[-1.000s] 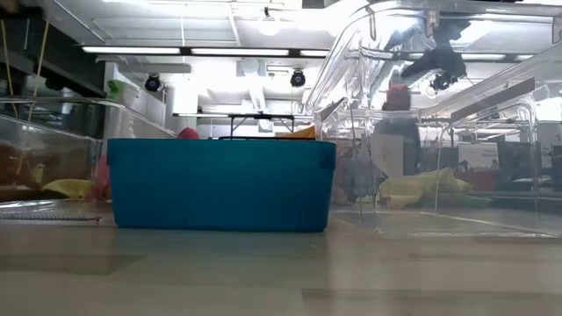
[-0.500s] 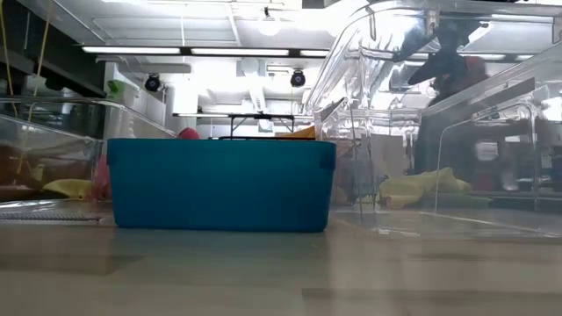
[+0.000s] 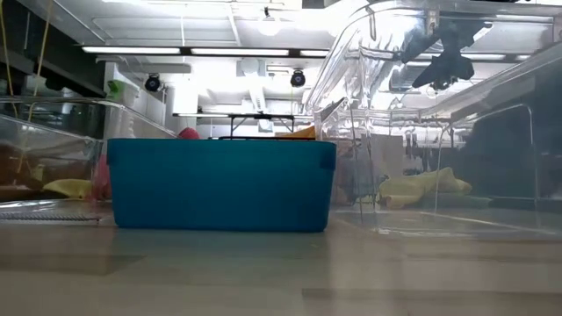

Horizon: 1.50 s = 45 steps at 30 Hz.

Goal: Sort microfiber towel by color & place in baskets
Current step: Put the orange microfiber cloth into the wire basket

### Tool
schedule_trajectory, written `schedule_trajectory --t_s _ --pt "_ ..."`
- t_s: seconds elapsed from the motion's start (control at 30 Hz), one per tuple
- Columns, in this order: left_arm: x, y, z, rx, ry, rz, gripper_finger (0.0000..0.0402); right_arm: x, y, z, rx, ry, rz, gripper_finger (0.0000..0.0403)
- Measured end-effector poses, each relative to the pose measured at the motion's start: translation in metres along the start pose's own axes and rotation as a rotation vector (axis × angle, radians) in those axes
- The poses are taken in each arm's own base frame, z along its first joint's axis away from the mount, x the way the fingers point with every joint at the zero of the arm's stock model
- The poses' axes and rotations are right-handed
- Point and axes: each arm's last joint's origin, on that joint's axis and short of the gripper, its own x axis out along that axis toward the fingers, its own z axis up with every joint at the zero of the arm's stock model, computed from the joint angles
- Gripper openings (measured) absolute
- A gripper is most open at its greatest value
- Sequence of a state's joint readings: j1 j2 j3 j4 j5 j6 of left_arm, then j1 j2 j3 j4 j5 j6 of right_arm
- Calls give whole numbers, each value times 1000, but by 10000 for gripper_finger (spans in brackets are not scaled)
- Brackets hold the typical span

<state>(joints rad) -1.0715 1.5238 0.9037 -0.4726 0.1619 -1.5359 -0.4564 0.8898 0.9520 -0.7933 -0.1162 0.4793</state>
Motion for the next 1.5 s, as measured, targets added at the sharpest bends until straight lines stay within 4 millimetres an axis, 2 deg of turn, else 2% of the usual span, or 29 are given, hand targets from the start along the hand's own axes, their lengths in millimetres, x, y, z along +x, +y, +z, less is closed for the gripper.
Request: schedule_trajectory --t_s 0.17,0.43,0.5,0.6,0.63,0.7,0.83,0.93,1.03,1.13,1.23,1.3,1.4,1.5 --pt "8 -7 -2 77 -68 104 154 0 -1 1 25 -21 -38 287" --pt "35 -9 4 159 -59 208 149 0 -2 1 52 -35 -62 287" --pt "35 -11 6 147 -61 209 128 0 -2 1 63 -42 -74 287" --pt "23 -15 7 130 -82 195 60 0 -2 1 66 -45 -78 287" --pt "16 -18 7 132 -96 176 33 0 -2 1 66 -45 -78 287" --pt "-5 -25 5 139 -146 125 12 0 -2 1 66 -45 -78 287" --pt "-54 -33 1 185 -238 28 3 0 -3 1 65 -50 -88 287" --pt "-99 -35 -1 255 -295 -103 4 0 -3 2 70 -64 -110 287" --pt "-144 -29 5 254 -375 -220 2 0 -3 2 70 -70 -114 287" --pt "-188 -21 16 244 -566 -304 1 0 -3 2 73 -71 -113 287" --pt "-225 -13 37 295 -826 -264 1 0 -3 3 91 -79 -108 287" --pt "-242 -8 59 365 -967 -183 1 0 -2 5 106 -98 -96 287" --pt "-259 3 99 447 -1146 -5 1 -1 1 10 122 -147 -66 287" --pt "-274 23 139 474 -1256 211 0 -1 4 15 143 -206 -27 287"
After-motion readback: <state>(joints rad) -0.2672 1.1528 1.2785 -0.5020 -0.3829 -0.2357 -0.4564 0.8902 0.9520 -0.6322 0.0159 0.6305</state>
